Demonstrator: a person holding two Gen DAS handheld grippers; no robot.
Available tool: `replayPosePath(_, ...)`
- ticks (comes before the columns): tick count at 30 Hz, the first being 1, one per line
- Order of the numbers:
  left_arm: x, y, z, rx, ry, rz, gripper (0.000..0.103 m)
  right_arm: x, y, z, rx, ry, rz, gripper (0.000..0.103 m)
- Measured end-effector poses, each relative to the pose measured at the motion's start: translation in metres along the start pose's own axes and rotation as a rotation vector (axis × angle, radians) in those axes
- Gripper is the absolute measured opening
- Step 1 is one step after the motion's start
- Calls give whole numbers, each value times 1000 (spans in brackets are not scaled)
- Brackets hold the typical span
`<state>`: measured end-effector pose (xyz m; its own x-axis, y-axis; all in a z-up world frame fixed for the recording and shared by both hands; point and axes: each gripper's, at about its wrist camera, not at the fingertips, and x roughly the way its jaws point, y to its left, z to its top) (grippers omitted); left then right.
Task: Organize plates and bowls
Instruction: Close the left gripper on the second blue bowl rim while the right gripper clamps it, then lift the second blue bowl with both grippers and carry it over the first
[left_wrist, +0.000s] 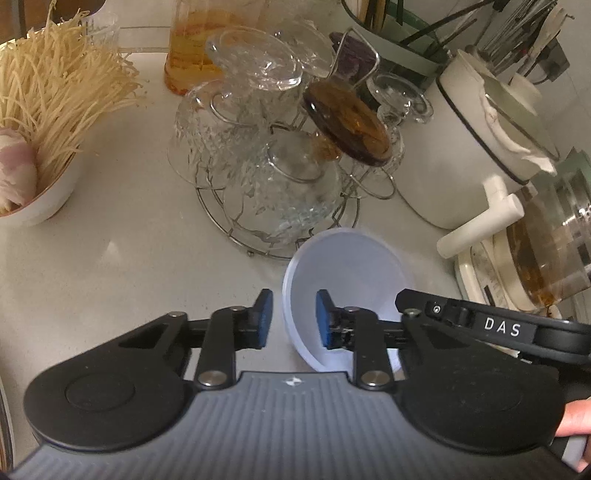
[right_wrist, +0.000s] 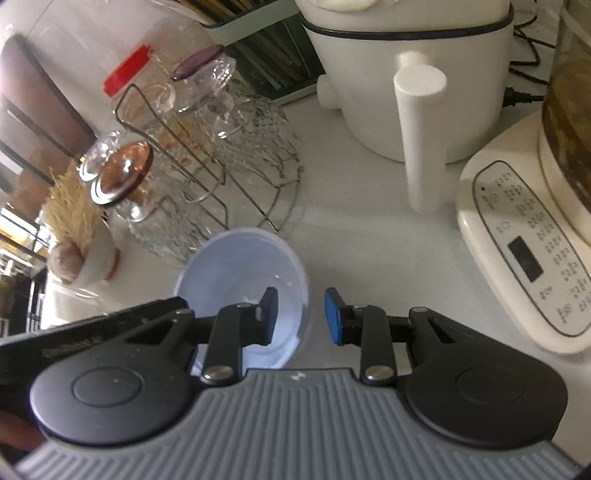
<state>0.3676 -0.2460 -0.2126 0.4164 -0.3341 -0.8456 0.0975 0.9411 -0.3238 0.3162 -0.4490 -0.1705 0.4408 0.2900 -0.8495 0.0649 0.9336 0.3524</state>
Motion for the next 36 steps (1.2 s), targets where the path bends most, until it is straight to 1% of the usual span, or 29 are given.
replayPosePath(2,3,0,0,-1,11,-2,19,4,1,1,0,8,9,24)
replayPosePath(3,5,0,-1,-1,12,-7,14,6,0,2,3,14,10,23)
replayPosePath(6,8,1,-2,-10,14,-3,10,11,0,1,1,22,4,20)
replayPosePath(10,7,2,-3,-23,12,-3,9,12,0,0,-4,26,2,16)
replayPosePath(14,3,2,-2,-22,8,-9,9,9,4,2,-8,18,5,15)
replayPosePath(17,-7,3,-1,-22,6,-25,9,-2,7,2,2,4,2,15)
replayPosePath(22,-33,1,-1,-24,-3,-51,9,-29,19,0,19,-29,3,15)
replayPosePath(26,-63,-2,0,-20,-29,-72,10,-57,34,-2,11,-73,7,15)
replayPosePath(32,-108,-4,1,-9,-63,-83,10,-91,53,-8,8,-117,25,15)
replayPosePath(36,-134,-4,0,-4,-87,-79,10,-104,64,-11,4,-133,40,15)
